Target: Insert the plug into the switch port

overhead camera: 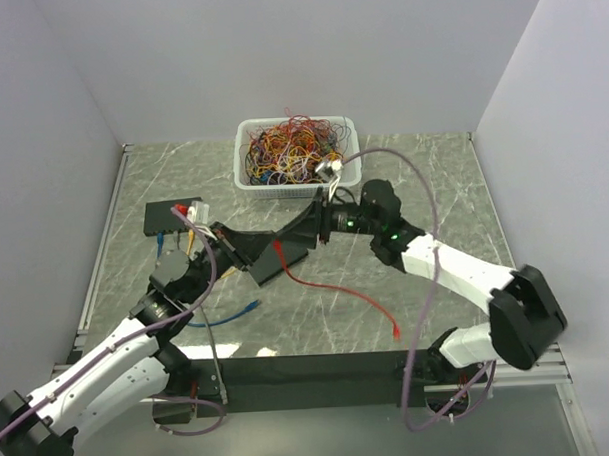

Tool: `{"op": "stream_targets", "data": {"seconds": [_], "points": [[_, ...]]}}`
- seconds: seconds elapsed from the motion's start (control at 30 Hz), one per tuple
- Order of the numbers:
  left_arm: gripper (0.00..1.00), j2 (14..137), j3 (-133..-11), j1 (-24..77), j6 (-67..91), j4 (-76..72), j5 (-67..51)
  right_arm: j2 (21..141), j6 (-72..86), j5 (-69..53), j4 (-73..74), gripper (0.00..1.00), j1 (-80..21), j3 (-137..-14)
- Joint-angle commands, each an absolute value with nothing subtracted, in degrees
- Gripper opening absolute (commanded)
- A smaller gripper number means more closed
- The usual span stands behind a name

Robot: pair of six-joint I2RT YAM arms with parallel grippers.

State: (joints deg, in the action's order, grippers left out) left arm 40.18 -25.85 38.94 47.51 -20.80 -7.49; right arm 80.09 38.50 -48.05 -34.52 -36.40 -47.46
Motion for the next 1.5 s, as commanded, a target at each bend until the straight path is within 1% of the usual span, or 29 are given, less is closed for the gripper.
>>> {"op": "stream_targets", "data": {"seconds": [0.0,0.07,0.1,0.13,0.17,0.23,0.4,0.67,0.8,1.0,1.3,1.47], "points": [[0.00,39.0,-30.4,40.3,48.9,-14.8,-2.8,73.0,20.4,-28.6,-9.7,0.63,-37.1,-55.1],[0.00,39.8,-31.4,40.6,49.6,-13.5,-0.4,70.9,18.6,-24.4,-5.1,0.63,-38.4,-55.9],[0.01,40.2,-31.7,40.7,50.3,-12.3,-0.2,70.5,16.7,-19.2,-3.6,0.63,-40.5,-56.7],[0.00,40.6,-32.3,40.9,50.7,-11.9,-0.2,70.1,15.7,-16.8,-2.2,0.63,-41.8,-57.0],[0.00,41.6,-32.3,41.1,51.1,-11.7,1.6,69.9,14.4,-15.1,-0.5,0.63,-42.8,-57.6],[0.01,42.4,-31.8,41.4,51.6,-13.3,1.5,69.9,13.9,-12.3,-0.4,0.63,-45.5,-57.5],[0.01,45.4,-32.3,42.8,52.3,-13.9,2.6,70.4,13.1,-12.2,-0.4,0.61,-47.5,-56.8],[0.01,45.1,-32.9,44.4,51.6,-12.8,5.4,70.1,12.1,-12.4,-0.4,0.58,-48.0,-56.2],[0.00,45.6,-33.6,44.5,51.6,-11.5,6.0,69.6,12.3,-17.2,-1.3,0.56,-48.1,-54.8],[0.01,45.4,-33.8,44.7,51.4,-11.3,6.9,67.4,12.7,-21.3,-4.2,0.55,-48.3,-51.3],[0.01,45.9,-33.7,44.9,51.6,-11.9,6.8,68.8,14.1,-19.8,-5.5,0.55,-49.1,-51.4],[0.01,45.8,-33.7,45.2,51.6,-11.9,6.9,70.5,14.1,-18.4,-4.9,0.54,-49.7,-53.7]]}}
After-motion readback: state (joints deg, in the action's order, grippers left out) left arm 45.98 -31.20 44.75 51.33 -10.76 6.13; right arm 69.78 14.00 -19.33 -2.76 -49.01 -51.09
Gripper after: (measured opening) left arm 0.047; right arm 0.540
